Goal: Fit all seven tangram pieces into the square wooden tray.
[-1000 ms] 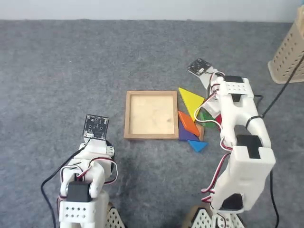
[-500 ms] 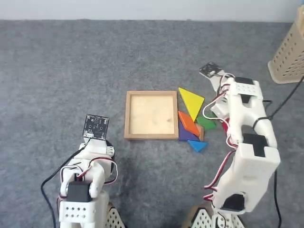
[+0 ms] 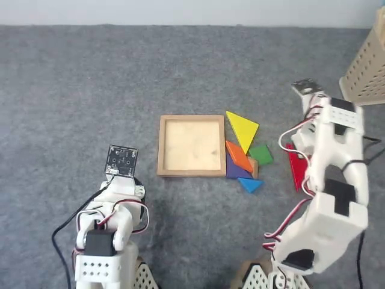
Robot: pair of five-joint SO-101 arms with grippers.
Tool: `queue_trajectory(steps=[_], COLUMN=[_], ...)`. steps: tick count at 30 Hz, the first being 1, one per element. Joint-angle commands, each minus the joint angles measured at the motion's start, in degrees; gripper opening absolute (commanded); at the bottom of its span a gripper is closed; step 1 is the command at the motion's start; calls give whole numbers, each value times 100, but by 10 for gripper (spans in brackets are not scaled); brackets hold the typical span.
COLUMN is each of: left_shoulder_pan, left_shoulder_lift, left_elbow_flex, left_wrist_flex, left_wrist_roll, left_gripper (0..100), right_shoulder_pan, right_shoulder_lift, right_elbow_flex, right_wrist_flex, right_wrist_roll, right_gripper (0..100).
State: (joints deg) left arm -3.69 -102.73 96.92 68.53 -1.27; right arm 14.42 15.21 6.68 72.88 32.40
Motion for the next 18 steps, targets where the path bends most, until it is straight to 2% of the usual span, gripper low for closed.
queue_trajectory(steps=[1, 10, 14, 18], left_shoulder_pan=[-26, -26, -26, -26], left_shoulder_lift=[-18, -18, -18, -18], left_elbow_flex=[-31, -31, -31, -31], left_wrist_flex=[26, 26, 26, 26], left_wrist_roll=[53, 53, 53, 53], left_gripper=[11, 11, 11, 11], right_shoulder_pan=[347, 470, 347, 338], right_shoulder_lift=[-831, -1956, -2229, -2281], right_elbow_flex=[-105, 141, 879, 1574], right_wrist_flex=[233, 514, 13, -831], right_wrist_roll=[-123, -1002, -1037, -791], right_gripper=[148, 152, 160, 228])
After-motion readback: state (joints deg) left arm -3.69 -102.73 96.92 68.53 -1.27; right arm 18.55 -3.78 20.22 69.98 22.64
